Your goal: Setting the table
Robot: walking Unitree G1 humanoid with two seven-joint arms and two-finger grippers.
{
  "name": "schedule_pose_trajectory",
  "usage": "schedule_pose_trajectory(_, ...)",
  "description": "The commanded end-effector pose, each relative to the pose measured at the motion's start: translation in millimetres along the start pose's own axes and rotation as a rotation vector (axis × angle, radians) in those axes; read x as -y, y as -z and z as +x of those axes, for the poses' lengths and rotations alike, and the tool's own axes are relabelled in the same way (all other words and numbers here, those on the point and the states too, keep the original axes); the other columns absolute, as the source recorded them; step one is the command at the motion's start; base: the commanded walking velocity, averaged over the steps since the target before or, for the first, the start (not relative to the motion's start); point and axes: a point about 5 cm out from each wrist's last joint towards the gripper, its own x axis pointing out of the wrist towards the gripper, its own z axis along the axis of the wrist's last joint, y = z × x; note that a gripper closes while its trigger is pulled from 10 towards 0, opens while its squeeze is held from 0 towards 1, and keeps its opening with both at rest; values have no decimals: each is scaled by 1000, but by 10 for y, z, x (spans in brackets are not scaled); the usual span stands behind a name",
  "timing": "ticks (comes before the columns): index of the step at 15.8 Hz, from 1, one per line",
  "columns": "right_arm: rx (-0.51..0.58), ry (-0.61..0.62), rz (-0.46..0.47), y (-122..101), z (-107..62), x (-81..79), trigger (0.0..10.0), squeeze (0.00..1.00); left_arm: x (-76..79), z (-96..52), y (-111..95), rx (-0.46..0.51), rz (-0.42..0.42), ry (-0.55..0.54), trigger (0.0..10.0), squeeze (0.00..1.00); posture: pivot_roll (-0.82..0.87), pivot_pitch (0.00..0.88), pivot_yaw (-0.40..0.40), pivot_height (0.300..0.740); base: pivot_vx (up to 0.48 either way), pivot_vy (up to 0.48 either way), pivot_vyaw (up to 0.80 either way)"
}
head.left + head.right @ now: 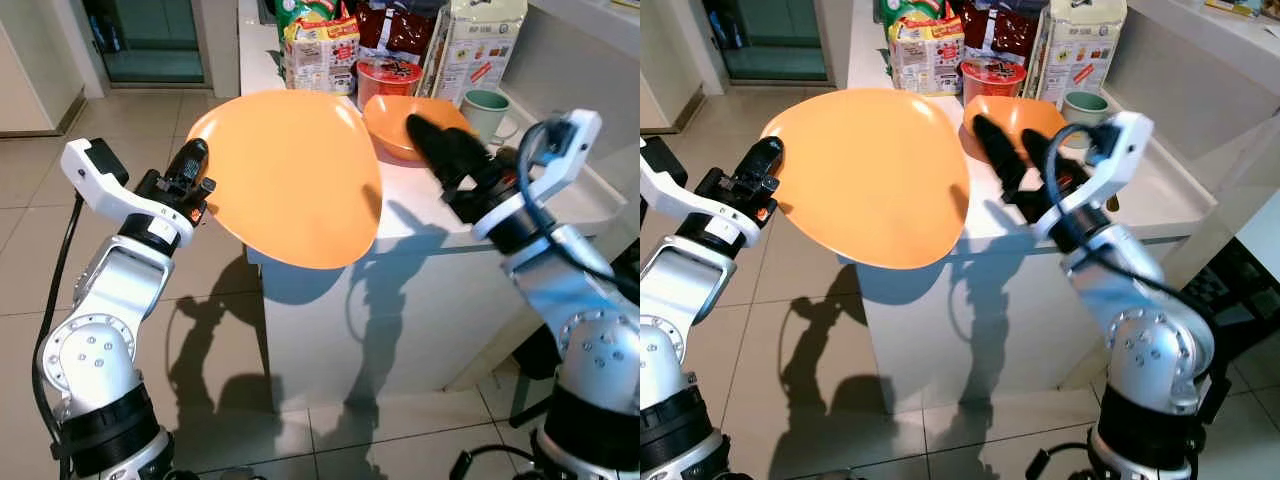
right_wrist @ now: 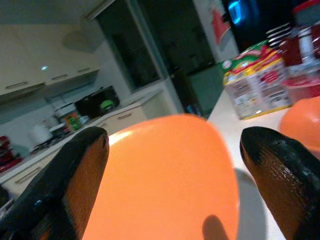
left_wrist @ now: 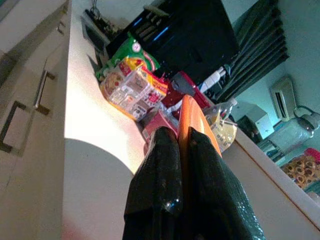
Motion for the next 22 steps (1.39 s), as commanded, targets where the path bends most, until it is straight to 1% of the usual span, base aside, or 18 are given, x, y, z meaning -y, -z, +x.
schedule_pose_trajectory(1,-3,-17,6,2,-3,-40,10000,0,149,-2,-58,41,19,55,10000,0,62,0,-51,740,0,0,0)
schedule_pose_trajectory(2,3,-4,16,27,12,-60,10000,0,151,-17,-53,49,36,50,10000,0,59,0,-51,740,0,0,0)
schedule_pose_trajectory(3,-2,20,-11,57,16,-82,10000,0,145,-43,-15,37,74,38,10000,0,55,0,-46,740,0,0,0)
schedule_pose_trajectory(4,-10,26,-43,66,15,-101,10000,0,153,-52,13,24,94,38,10000,0,54,0,-47,740,0,0,0)
schedule_pose_trajectory(6,-20,31,-119,92,-7,-105,10000,0,186,-48,55,16,114,40,10000,0,52,0,-47,740,0,-480,0)
schedule_pose_trajectory(7,-20,32,-134,88,-12,-97,10000,0,197,-43,62,16,114,40,10000,0,55,0,-49,740,0,-480,0)
schedule_pose_trajectory(9,10,57,-125,70,9,-78,10000,0,230,-15,59,20,137,51,10000,0,56,0,-50,740,0,-480,0)
schedule_pose_trajectory(12,44,83,-140,41,24,-77,10000,0,271,23,57,43,123,58,10000,0,50,0,-53,740,0,-480,0)
schedule_pose_trajectory(13,39,106,-151,48,24,-45,10000,0,272,37,72,42,124,57,10000,0,50,0,-53,740,0,-480,0)
schedule_pose_trajectory(14,6,131,-180,82,10,6,10000,0,279,39,101,38,128,55,10000,0,45,0,-58,740,0,-480,0)
schedule_pose_trajectory(15,-59,162,-269,144,-5,71,10000,0,284,36,134,26,139,54,10000,0,46,0,-57,740,0,-480,0)
schedule_pose_trajectory(16,-73,168,-293,169,-8,85,10000,0,282,33,164,8,158,59,10000,0,46,0,-56,740,0,-480,0)
schedule_pose_trajectory(17,-61,185,-286,175,-7,93,10000,0,271,29,184,-4,172,62,10000,0,40,0,-54,740,0,-480,0)
schedule_pose_trajectory(18,-49,212,-287,168,-11,111,10000,0,253,41,204,-9,168,57,10000,0,35,0,-48,740,0,-480,0)
schedule_pose_trajectory(19,-36,230,-334,148,-11,131,10000,0,250,65,226,-15,163,57,10000,0,31,0,-47,740,0,-480,0)
schedule_pose_trajectory(20,-41,232,-401,161,-17,160,10000,0,254,94,260,-26,173,65,10000,0,32,0,-49,740,0,-480,0)
schedule_pose_trajectory(22,-74,234,-500,197,-33,209,10000,0,265,114,284,-29,179,70,10000,0,35,0,-50,740,0,-480,0)
